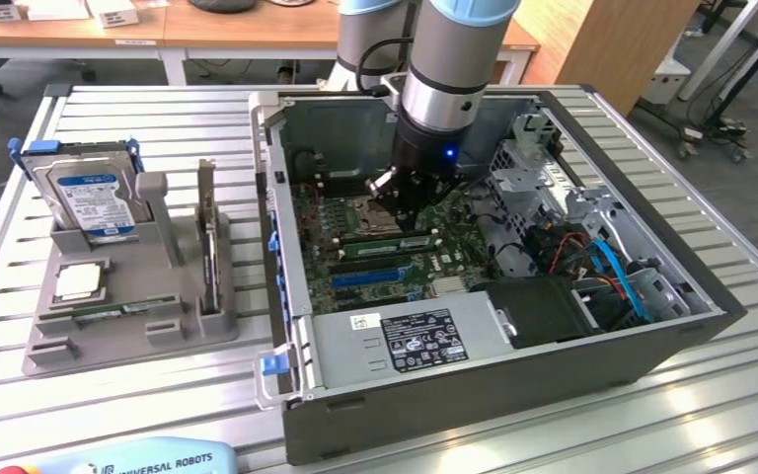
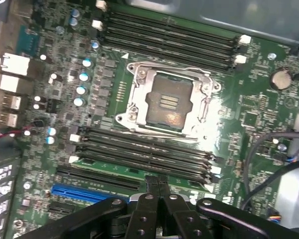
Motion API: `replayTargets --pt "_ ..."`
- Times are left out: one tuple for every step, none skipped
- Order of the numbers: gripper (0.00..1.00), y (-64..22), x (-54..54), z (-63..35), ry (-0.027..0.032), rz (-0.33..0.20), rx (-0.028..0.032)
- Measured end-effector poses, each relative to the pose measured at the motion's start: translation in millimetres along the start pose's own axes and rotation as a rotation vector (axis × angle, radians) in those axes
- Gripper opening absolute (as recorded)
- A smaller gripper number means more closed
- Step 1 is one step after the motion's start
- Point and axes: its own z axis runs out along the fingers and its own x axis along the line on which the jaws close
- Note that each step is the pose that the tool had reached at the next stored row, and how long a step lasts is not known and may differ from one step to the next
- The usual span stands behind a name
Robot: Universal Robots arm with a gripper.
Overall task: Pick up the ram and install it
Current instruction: 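Press down the ram until it locks into place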
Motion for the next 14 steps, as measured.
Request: replayTargets --pt "0.1 0.0 -0.1 0.0 0.0085 0.0 -0.0017" --pt "0.1 0.0 -0.2 0.0 0.017 0.001 -0.0035" --pt "0.1 -0.1 -0.2 0.0 0.0243 0.002 -0.0049" --pt "0.1 -0.1 -0.3 0.0 0.0313 0.003 -0.0062" --pt "0.1 -0.1 -0.4 0.0 0.0369 0.004 -0.0074" --pt "0.1 -0.1 -0.4 -0.1 0.0405 0.005 -0.0079" --pt "0.1 -0.1 -0.4 -0.1 0.0416 0.005 -0.0082" --pt "0.1 -0.1 -0.4 -0.1 0.0416 0.005 -0.0083" --pt "0.1 -0.1 -0.4 0.0 0.0416 0.006 -0.0084" --pt "0.1 -0.1 -0.4 0.0 0.0416 0.008 -0.0084" --pt "0.1 0.0 -0.5 0.1 0.0412 0.015 -0.0087" --pt "0.1 0.0 -0.5 0.1 0.0407 0.025 -0.0089" --pt "0.1 0.0 -0.5 0.1 0.0401 0.038 -0.0091" --pt "0.1 -0.1 -0.5 0.0 0.0396 0.052 -0.0092"
